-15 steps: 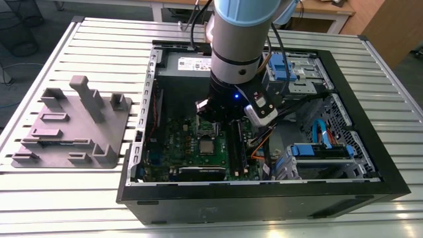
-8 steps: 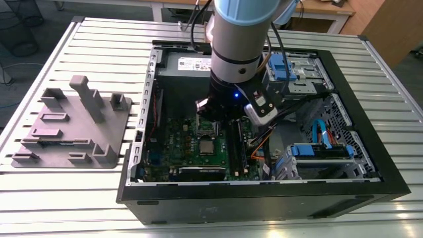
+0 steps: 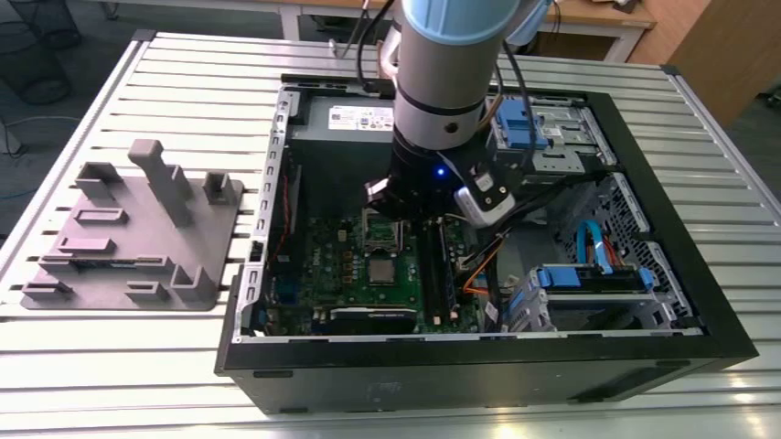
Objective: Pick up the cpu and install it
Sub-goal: 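Close the cpu cover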
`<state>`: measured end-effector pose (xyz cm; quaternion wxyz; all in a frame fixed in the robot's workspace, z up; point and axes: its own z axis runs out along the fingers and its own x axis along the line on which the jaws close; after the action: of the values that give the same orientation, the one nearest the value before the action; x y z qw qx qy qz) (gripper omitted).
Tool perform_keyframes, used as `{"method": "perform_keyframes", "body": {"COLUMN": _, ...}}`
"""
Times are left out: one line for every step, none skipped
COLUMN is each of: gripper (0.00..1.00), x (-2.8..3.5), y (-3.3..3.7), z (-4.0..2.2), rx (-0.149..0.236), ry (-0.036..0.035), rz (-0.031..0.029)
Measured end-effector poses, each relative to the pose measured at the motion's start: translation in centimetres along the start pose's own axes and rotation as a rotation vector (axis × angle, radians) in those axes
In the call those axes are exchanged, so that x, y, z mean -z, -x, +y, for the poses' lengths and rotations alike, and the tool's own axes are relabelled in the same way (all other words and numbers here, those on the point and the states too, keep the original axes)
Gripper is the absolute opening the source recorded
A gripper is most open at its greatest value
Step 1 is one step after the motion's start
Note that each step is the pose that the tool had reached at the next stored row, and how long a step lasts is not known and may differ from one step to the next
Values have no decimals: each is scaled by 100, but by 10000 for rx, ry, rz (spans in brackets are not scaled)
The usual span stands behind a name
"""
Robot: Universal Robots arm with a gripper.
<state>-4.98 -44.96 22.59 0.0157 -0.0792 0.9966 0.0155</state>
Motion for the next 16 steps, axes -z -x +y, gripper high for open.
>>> {"method": "perform_keyframes", "body": {"gripper": 11, "x": -7, "y": 13, "z": 8, "rx": 2, "ry": 1, "rz": 0}}
{"method": "perform_keyframes", "body": {"gripper": 11, "x": -14, "y": 26, "z": 18, "rx": 4, "ry": 0, "rz": 0}}
{"method": "perform_keyframes", "body": {"gripper": 11, "x": -21, "y": 37, "z": 33, "rx": 6, "ry": 0, "rz": 1}}
{"method": "perform_keyframes", "body": {"gripper": 11, "x": -27, "y": 49, "z": 51, "rx": 6, "ry": 0, "rz": 0}}
{"method": "perform_keyframes", "body": {"gripper": 11, "x": -33, "y": 59, "z": 75, "rx": 8, "ry": 0, "rz": 0}}
{"method": "perform_keyframes", "body": {"gripper": 11, "x": -39, "y": 67, "z": 98, "rx": 12, "ry": 0, "rz": 0}}
{"method": "perform_keyframes", "body": {"gripper": 11, "x": -44, "y": 73, "z": 117, "rx": 16, "ry": 0, "rz": 0}}
{"method": "perform_keyframes", "body": {"gripper": 11, "x": -49, "y": 78, "z": 131, "rx": 20, "ry": 0, "rz": 0}}
{"method": "perform_keyframes", "body": {"gripper": 11, "x": -55, "y": 81, "z": 143, "rx": 27, "ry": 0, "rz": 1}}
{"method": "perform_keyframes", "body": {"gripper": 11, "x": -63, "y": 82, "z": 153, "rx": 43, "ry": 1, "rz": 1}}
{"method": "perform_keyframes", "body": {"gripper": 11, "x": -74, "y": 83, "z": 161, "rx": 73, "ry": 2, "rz": -5}}
{"method": "perform_keyframes", "body": {"gripper": 11, "x": -85, "y": 84, "z": 168, "rx": 119, "ry": 3, "rz": -13}}
{"method": "perform_keyframes", "body": {"gripper": 11, "x": -97, "y": 85, "z": 175, "rx": 180, "ry": 3, "rz": -24}}
{"method": "perform_keyframes", "body": {"gripper": 11, "x": -109, "y": 86, "z": 181, "rx": 246, "ry": 2, "rz": -33}}
{"method": "perform_keyframes", "body": {"gripper": 11, "x": -120, "y": 86, "z": 185, "rx": 312, "ry": 3, "rz": -43}}
{"method": "perform_keyframes", "body": {"gripper": 11, "x": -129, "y": 87, "z": 189, "rx": 385, "ry": 4, "rz": -49}}
